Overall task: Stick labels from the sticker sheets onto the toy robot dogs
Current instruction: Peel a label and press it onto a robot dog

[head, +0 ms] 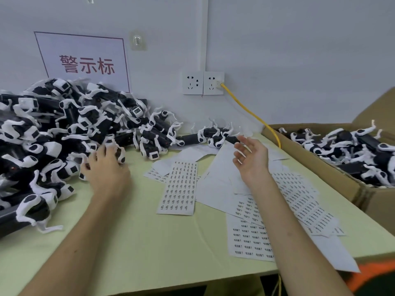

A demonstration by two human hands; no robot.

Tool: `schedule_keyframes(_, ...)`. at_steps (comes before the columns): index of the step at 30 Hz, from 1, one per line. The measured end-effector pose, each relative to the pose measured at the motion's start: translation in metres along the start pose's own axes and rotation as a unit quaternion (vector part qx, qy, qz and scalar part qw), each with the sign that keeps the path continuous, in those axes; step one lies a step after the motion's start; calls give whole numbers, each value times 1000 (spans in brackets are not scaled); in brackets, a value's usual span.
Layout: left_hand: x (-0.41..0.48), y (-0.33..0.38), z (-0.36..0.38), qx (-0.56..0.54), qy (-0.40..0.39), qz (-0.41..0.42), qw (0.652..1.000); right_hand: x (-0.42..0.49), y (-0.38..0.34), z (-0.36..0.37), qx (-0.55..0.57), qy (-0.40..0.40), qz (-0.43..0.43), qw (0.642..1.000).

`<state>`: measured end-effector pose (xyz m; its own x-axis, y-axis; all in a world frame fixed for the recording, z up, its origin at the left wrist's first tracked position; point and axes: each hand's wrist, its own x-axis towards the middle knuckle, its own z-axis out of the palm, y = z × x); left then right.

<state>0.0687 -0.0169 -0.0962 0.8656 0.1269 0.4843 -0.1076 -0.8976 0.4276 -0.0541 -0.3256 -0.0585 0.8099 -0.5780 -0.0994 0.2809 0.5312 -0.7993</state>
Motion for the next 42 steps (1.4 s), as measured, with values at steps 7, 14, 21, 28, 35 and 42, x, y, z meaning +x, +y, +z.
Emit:
schedule_keyframes(7, -1, -11, 6, 1, -21, 43, 999, 0, 3, 3, -22, -9, 8, 1000)
schedule_keyframes(14, -4, 5, -13, -300, -8, 39, 953, -1, 8, 6, -73, -13, 8, 997)
schedule_keyframes(21, -16, 32, -19, -540, -338, -57, 768, -23, 22, 26, -289, -214, -71, 930)
schedule_keyframes(28, -12, 23, -19, -627, -378, -117, 671, -38, 51, 37, -431, -330, -119, 831)
schedule_keyframes(35, -15, 27, -15, -547, -309, -51, 777, -32, 62, 40, -458, -289, -159, 825)
schedule_keyframes(42, -27, 31, -15, -451, -372, 107, 804, -24, 46, 35, -292, -144, -108, 939)
